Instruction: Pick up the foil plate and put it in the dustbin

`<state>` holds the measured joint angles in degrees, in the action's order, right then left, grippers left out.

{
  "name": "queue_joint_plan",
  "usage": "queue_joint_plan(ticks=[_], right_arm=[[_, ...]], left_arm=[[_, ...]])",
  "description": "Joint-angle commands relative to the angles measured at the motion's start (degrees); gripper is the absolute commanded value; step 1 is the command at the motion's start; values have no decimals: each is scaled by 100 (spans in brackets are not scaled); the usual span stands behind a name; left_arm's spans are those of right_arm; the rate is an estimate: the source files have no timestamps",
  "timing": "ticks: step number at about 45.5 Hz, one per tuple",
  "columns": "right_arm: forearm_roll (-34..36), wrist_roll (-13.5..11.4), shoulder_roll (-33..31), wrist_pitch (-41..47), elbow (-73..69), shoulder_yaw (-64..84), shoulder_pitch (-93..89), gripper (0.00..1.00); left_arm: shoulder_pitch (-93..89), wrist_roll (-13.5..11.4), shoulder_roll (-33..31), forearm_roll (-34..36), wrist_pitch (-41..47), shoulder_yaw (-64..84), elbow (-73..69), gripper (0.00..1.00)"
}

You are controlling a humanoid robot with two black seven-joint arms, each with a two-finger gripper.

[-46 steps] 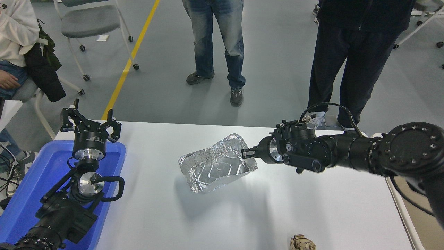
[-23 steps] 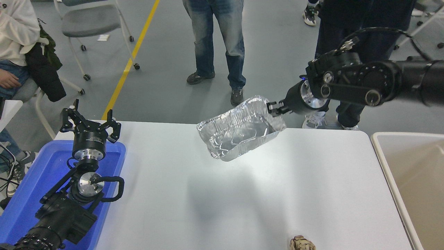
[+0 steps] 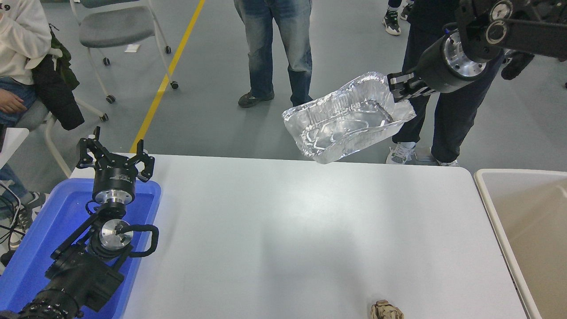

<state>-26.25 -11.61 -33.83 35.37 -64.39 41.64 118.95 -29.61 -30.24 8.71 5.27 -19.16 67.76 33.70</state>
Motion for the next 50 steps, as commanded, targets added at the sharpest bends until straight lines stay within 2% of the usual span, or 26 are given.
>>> queue_joint_plan(ticks=[1,8,9,15,19,27,33,42,50], right_arm=[[94,-280,-1484,-4,-12,239,295,0],[33,-280,-2724,-363,85,230,67,0],[6,-280,-3056,-608,93,187,-90,0],[102,-236,-3910,-1689,102,142,-495,0],[269,-192,-4070,-2577,120,134,-759,0],[1551,-60,-3842,-4063,532,142,-1585,0],[2457,36,-3464,-4670,1095,134,-2209,0],[3890,45,-2717,-5031,2263,37,-3324,0],[4251,45,-2111,-5031,3344,-717,-4844,0]], left_arm=[[-9,0,0,0,0,0,-4,99],[0,0,0,0,0,0,-4,99],[0,0,0,0,0,0,-4,99],[0,0,0,0,0,0,-4,99],[0,0,0,0,0,0,-4,99],[-1,0,0,0,0,0,-4,99],[0,9,0,0,0,0,-4,99],[-1,0,0,0,0,0,13,99],[-9,0,0,0,0,0,-4,99]])
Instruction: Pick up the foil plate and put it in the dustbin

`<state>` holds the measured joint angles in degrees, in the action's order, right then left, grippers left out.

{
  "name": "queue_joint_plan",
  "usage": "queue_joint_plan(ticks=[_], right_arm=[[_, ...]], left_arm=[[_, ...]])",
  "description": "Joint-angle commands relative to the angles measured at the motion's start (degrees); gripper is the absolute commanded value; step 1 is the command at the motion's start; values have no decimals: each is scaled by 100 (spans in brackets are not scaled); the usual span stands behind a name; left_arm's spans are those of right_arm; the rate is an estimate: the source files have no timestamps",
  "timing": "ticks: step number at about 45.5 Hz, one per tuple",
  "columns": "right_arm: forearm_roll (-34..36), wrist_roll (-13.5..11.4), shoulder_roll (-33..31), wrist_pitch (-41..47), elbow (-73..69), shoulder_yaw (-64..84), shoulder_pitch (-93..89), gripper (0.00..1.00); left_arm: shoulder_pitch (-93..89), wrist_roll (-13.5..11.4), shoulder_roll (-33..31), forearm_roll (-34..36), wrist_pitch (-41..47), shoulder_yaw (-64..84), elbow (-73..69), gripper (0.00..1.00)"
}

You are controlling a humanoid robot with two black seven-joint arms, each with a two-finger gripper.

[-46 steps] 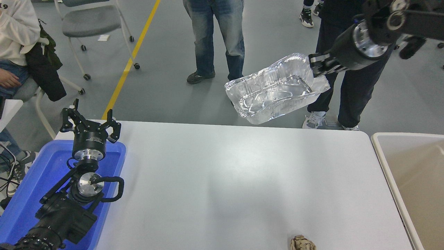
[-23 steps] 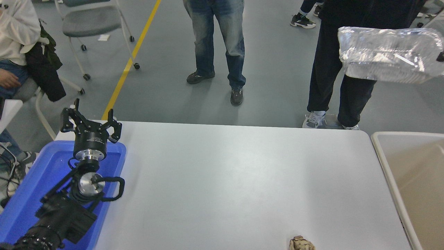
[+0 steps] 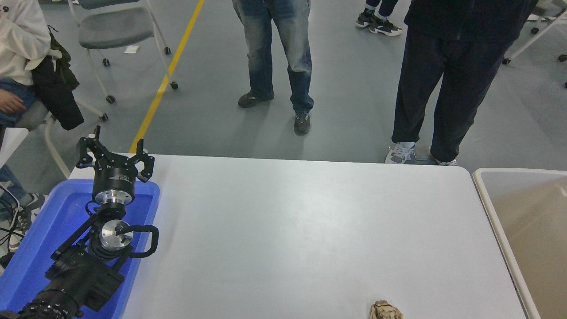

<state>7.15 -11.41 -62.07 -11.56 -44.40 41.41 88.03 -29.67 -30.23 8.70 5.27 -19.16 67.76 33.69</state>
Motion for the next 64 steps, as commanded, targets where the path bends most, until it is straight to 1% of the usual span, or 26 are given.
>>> queue_joint_plan(ticks=[1,7,12,15,20,24,30,37,46,49,59,62,63,64], right_arm=[[911,25,792,-338,1495,-887,-1972,0],[805,16,1529,-233,2654,-2100,-3290,0],[726,16,2241,-119,3560,-2716,-4047,0],[717,16,2558,-57,3965,-3006,-4372,0],[717,25,3015,-83,4229,-3472,-4751,0],[717,51,3235,-127,4238,-3779,-4935,0],[717,78,3473,-128,4256,-4184,-5243,0],[717,271,3605,-119,4256,-4351,-5542,0],[726,315,3693,-84,4247,-4571,-5744,0],[726,368,3710,-75,4247,-4580,-5797,0],[726,385,3781,-75,4247,-4589,-5902,0],[726,447,3789,-66,4247,-4606,-5938,0],[726,464,3790,-66,4247,-4624,-5938,5],[726,473,3790,-66,4247,-4641,-5938,17]], left_arm=[[-4,-1,0,1,0,0,-2,99],[-4,-1,0,1,0,0,-2,99],[-4,-1,0,1,0,0,-2,99],[-4,-1,0,1,0,0,-2,99],[-4,-1,0,1,0,0,-2,99],[5,-1,0,1,0,0,-2,99],[-4,-1,0,1,0,0,-2,99],[-4,-1,0,1,0,0,-2,99],[-4,-1,0,1,0,0,-2,99],[-4,-1,0,1,0,0,-2,99],[-4,-1,0,1,0,0,-2,99],[-4,-1,0,1,0,0,-2,99],[-4,-1,0,1,0,0,-2,99],[-4,-1,0,1,0,0,-2,99]])
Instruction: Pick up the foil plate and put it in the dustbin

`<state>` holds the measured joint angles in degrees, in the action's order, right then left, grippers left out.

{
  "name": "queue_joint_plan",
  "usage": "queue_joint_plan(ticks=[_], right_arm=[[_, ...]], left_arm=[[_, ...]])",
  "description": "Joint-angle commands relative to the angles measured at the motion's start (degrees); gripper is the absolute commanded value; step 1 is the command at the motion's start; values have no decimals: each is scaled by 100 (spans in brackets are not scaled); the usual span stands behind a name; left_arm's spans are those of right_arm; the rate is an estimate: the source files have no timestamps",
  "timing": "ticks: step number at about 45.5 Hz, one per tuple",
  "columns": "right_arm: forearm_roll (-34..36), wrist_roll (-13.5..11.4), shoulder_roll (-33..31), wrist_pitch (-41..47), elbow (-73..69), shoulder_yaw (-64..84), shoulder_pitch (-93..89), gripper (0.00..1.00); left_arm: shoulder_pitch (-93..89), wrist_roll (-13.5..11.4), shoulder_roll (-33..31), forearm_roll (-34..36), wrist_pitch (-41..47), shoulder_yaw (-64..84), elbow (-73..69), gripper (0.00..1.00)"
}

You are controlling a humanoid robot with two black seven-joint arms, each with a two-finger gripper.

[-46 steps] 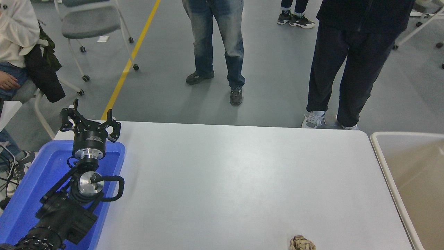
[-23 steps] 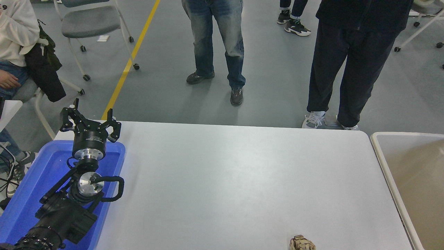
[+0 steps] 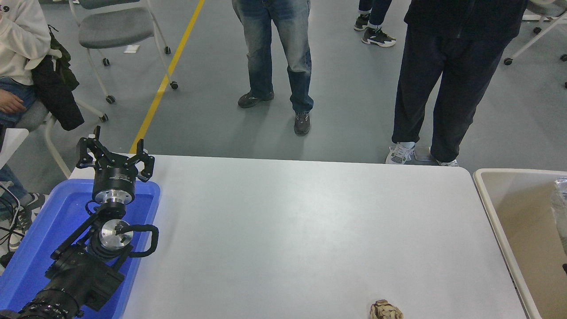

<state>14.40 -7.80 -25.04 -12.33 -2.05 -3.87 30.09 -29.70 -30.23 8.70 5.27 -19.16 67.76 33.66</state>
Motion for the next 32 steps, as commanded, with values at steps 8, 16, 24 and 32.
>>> queue_joint_plan(ticks=[8,16,24,32], right_arm=[[2,147,87,20,12,-149,-179,100],[-16,147,43,47,12,-96,-161,100],[-42,138,-71,56,3,0,-91,100],[-543,86,-106,354,-15,0,348,100]], left_arm=[[-1,-1,0,0,0,0,0,99],[-1,-1,0,0,0,0,0,99],[-1,-1,0,0,0,0,0,99],[-1,-1,0,0,0,0,0,99]])
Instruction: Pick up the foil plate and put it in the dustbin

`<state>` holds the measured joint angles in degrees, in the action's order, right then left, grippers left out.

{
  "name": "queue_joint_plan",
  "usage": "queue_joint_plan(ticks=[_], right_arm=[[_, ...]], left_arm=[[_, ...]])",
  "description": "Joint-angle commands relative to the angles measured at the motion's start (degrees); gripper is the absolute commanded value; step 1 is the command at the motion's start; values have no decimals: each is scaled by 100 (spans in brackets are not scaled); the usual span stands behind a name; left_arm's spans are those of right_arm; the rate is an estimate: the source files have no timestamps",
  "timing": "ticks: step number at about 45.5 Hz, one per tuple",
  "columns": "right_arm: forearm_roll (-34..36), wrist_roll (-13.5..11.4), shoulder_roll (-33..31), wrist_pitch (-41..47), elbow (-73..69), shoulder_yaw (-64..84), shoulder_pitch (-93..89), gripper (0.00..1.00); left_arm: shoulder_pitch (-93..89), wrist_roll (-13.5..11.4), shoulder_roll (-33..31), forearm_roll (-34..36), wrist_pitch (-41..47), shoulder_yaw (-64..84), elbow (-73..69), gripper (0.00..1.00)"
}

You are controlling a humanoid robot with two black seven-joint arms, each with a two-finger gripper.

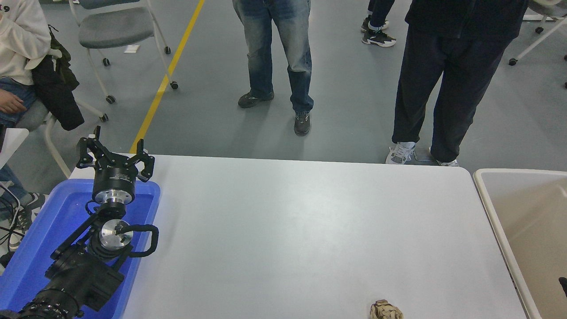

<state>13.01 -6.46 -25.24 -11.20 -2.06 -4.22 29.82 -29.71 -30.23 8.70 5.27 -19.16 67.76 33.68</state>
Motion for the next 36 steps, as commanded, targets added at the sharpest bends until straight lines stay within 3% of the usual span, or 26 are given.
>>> queue_joint_plan(ticks=[1,19,36], right_arm=[[-456,-48,-121,259,-14,36,411,100],[-1660,-66,-964,821,-496,141,1439,100],[-2592,-74,-2933,471,-4449,466,2695,100]], left_arm=[[9,-1,0,0,0,0,-2,99],[0,-1,0,0,0,0,-2,99],[0,-1,0,0,0,0,-2,99]])
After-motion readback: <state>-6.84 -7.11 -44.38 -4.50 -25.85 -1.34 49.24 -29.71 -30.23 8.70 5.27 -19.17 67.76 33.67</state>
